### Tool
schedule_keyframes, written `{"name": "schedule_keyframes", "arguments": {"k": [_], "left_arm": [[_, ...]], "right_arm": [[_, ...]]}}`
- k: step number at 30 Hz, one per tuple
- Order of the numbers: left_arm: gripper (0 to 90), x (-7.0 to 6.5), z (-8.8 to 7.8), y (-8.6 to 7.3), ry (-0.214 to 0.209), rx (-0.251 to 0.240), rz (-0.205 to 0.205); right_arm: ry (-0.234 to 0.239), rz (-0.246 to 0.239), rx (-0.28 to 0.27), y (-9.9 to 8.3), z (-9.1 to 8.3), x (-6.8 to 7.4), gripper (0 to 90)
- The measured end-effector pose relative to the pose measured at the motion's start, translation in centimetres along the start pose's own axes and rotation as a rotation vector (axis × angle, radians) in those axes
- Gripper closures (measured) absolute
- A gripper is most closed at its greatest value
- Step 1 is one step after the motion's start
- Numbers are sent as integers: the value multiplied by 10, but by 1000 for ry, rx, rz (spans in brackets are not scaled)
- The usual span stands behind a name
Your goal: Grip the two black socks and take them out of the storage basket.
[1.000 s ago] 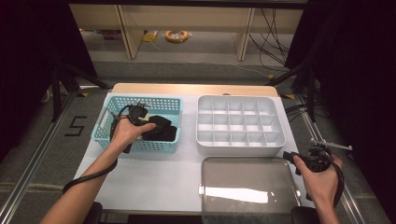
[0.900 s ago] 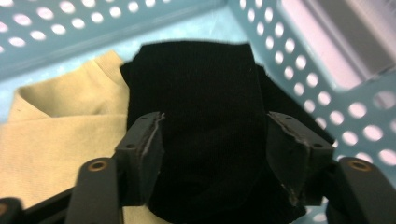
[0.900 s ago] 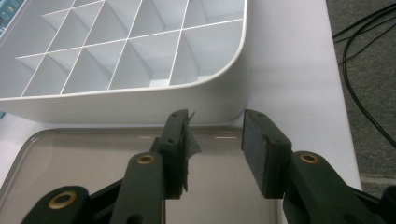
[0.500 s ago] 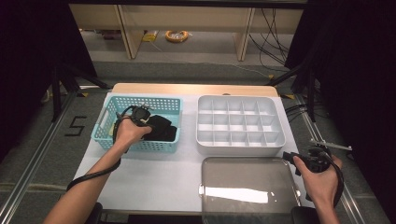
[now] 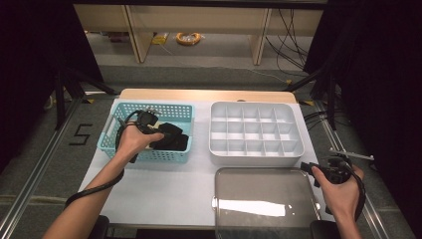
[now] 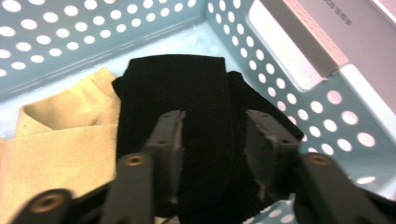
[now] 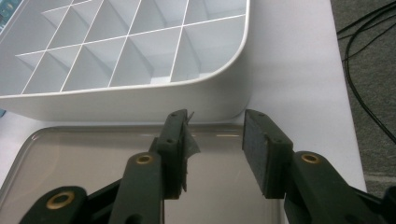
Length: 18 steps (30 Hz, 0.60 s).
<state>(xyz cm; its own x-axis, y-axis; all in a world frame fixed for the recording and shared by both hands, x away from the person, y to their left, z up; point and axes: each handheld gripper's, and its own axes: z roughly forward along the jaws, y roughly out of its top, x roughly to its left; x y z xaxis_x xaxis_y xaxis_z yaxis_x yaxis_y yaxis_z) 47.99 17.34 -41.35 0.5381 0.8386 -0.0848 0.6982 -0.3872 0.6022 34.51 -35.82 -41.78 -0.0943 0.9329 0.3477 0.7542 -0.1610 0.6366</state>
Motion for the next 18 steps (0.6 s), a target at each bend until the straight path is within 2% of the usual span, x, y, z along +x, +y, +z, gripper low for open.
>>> {"name": "schedule_keyframes", "arguments": {"k": [2,3,6,7,8,9,10,11,13,14,15,16,17,18], "left_arm": [[456,-1,1,-1,16,7,3],[441,-1,1,-1,26,26,0],[381,5,3,-2,52,55,-25],[373,8,4,-2,64,56,-41],[368,10,5,-3,74,66,-47],[354,14,7,-3,75,95,-62],[353,14,7,-3,75,95,-62],[354,17,9,-5,63,104,-98],[354,19,11,-5,65,109,-98],[353,19,13,-6,68,112,-105],[352,18,15,-6,67,119,-125],[354,19,16,-6,68,129,-123],[360,19,18,-7,66,140,-127],[368,19,20,-6,65,152,-115]], "right_arm": [[0,-2,0,0,0,0,613],[0,-3,-2,0,0,0,612],[-4,9,-1,-1,0,1,611],[-28,-46,-12,0,2,-3,611],[-21,-42,-10,0,2,-3,610],[-17,-1,-7,-1,2,-1,609],[-17,-1,-7,-1,2,-1,609],[-25,-2,-6,0,2,-1,608],[-16,-14,-10,0,2,-2,608],[-21,44,-3,-1,1,3,607],[-15,-39,-14,0,3,-3,607],[-15,-65,-19,0,4,-5,607],[3,-57,-6,1,2,-5,606],[-15,-66,-15,0,4,-5,606]]}}
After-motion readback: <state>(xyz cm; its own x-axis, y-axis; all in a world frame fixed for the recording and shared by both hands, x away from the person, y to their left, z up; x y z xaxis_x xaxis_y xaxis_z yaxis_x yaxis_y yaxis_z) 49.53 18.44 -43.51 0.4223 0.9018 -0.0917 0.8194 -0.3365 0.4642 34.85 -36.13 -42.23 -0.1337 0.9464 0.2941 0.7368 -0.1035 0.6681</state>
